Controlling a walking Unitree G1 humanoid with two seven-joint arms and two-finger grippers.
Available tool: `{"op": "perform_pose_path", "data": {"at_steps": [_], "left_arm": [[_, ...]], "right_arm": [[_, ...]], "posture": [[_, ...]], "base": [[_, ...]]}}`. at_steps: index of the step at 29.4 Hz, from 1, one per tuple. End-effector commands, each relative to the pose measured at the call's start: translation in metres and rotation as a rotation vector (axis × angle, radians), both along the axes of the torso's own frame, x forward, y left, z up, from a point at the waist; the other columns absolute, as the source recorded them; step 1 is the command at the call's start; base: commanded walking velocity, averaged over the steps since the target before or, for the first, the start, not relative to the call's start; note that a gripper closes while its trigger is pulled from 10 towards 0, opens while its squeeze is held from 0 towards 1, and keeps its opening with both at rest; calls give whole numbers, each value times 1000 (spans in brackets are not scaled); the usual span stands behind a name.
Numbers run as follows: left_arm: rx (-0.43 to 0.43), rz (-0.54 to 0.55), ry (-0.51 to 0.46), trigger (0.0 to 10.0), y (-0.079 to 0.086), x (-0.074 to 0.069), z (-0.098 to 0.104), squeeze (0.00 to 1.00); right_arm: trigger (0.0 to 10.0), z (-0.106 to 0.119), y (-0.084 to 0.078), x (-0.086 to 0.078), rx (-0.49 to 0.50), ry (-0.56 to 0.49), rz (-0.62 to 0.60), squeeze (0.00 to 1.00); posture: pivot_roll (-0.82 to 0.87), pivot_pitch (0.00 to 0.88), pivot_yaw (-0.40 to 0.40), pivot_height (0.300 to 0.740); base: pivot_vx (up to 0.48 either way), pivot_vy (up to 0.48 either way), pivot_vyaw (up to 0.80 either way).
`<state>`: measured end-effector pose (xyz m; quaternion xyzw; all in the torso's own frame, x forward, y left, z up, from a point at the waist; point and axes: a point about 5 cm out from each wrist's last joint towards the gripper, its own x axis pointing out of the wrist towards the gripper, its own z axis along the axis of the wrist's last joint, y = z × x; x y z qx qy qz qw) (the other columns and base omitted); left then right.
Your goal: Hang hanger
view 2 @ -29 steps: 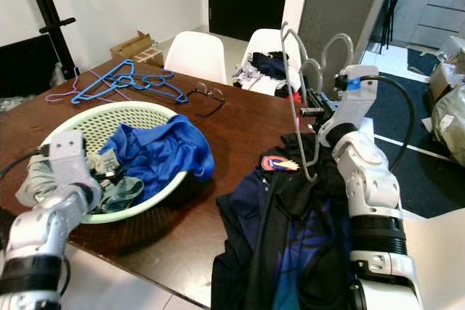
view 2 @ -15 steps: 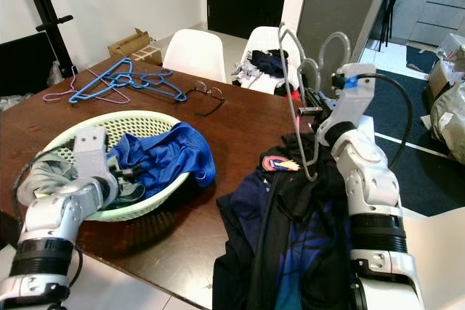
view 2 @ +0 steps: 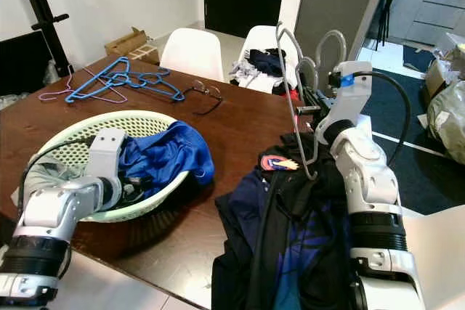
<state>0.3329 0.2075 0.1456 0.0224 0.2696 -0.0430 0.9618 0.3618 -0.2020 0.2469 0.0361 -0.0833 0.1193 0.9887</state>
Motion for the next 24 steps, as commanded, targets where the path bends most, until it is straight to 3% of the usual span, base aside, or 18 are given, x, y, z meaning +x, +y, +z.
{"op": "perform_pose_path", "data": {"at_steps": [1,18,20,21,22,23,24], "left_arm": [[30,-29,34,10000,0,-5,-3,0],[49,-115,107,10000,-6,-15,-11,0],[48,-124,113,9569,-7,-16,-12,0],[45,-130,115,2000,-7,-17,-12,0],[45,-130,115,2000,-7,-17,-12,0],[45,-133,116,0,-8,-17,-12,0],[45,-133,116,0,-8,-17,-12,0]], "right_arm": [[10000,3,-4,1,-8,6,-14,0],[10000,8,-3,3,-5,-4,-12,0],[10000,8,-3,3,-7,-5,-12,0],[10000,8,-2,3,-6,-5,-12,0],[10000,8,-2,3,-6,-5,-12,0],[10000,8,-2,3,-6,-6,-11,0],[10000,8,-2,3,-6,-6,-11,0]], "posture": [[55,37,-84,740],[56,38,-84,740],[56,39,-85,740],[56,39,-85,740],[56,39,-85,740],[55,39,-85,740],[55,39,-85,740]], "base": [[0,0,0],[0,0,0],[0,0,0],[0,0,0],[0,0,0],[0,0,0],[0,0,0]]}}
